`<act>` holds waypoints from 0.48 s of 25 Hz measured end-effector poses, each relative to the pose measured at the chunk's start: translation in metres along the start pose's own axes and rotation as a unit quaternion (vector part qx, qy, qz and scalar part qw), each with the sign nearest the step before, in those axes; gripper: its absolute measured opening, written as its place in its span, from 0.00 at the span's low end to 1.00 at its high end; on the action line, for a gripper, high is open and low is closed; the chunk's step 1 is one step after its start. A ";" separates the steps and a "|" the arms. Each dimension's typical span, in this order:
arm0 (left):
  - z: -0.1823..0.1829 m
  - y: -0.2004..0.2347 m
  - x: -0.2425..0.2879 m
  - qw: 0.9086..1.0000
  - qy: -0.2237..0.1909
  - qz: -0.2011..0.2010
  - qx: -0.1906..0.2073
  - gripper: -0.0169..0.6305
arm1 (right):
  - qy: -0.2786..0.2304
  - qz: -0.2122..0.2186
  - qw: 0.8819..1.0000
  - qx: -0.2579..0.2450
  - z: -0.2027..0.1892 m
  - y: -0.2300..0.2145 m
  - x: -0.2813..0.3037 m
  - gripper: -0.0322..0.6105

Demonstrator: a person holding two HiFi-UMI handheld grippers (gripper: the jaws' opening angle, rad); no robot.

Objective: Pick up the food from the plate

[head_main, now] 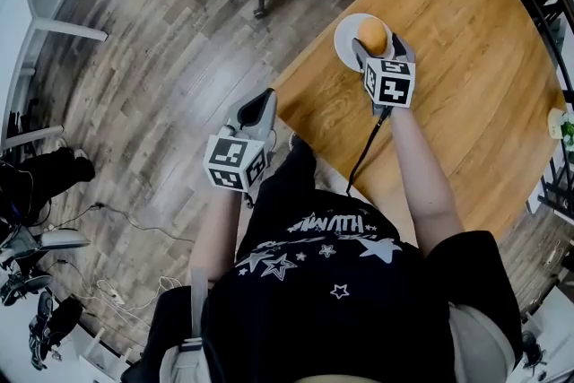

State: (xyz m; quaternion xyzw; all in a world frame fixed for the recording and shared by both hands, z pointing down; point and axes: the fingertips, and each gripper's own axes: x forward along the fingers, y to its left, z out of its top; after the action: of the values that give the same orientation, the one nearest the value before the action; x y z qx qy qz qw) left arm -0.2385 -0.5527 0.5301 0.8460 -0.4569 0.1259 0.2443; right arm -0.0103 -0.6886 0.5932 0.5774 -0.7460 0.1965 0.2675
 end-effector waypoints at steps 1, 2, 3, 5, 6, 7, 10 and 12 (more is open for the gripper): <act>-0.001 0.001 -0.001 1.000 0.000 0.001 -0.001 0.03 | 0.004 0.000 1.000 0.002 -0.001 0.000 0.002 0.68; -0.002 0.003 -0.002 1.000 -0.001 0.003 -0.003 0.03 | 0.008 0.002 1.000 0.005 -0.002 0.000 0.004 0.68; -0.002 0.004 -0.003 1.000 -0.002 0.005 -0.005 0.03 | 0.013 0.004 1.000 0.007 -0.002 0.000 0.006 0.68; -0.002 0.006 -0.004 1.000 -0.004 0.008 -0.008 0.03 | 0.021 0.005 1.000 0.007 -0.004 -0.001 0.009 0.68; -0.002 0.007 -0.005 1.000 -0.004 0.010 -0.009 0.03 | 0.025 0.004 1.000 0.005 -0.005 -0.001 0.011 0.68; -0.002 0.008 -0.006 1.000 -0.005 0.011 -0.009 0.03 | 0.028 0.001 1.000 0.005 -0.006 -0.002 0.012 0.65; -0.002 0.009 -0.007 1.000 -0.008 0.013 -0.010 0.03 | 0.033 -0.002 0.999 0.003 -0.009 -0.004 0.014 0.62; -0.003 0.009 -0.008 1.000 -0.009 0.015 -0.011 0.03 | 0.035 -0.002 0.999 -0.002 -0.010 -0.003 0.015 0.59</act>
State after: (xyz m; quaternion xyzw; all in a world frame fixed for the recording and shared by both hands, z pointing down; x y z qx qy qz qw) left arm -0.2508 -0.5497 0.5315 0.8376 -0.4727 0.1174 0.2473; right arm -0.0080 -0.6944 0.6105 0.5709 -0.7354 0.2146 0.2954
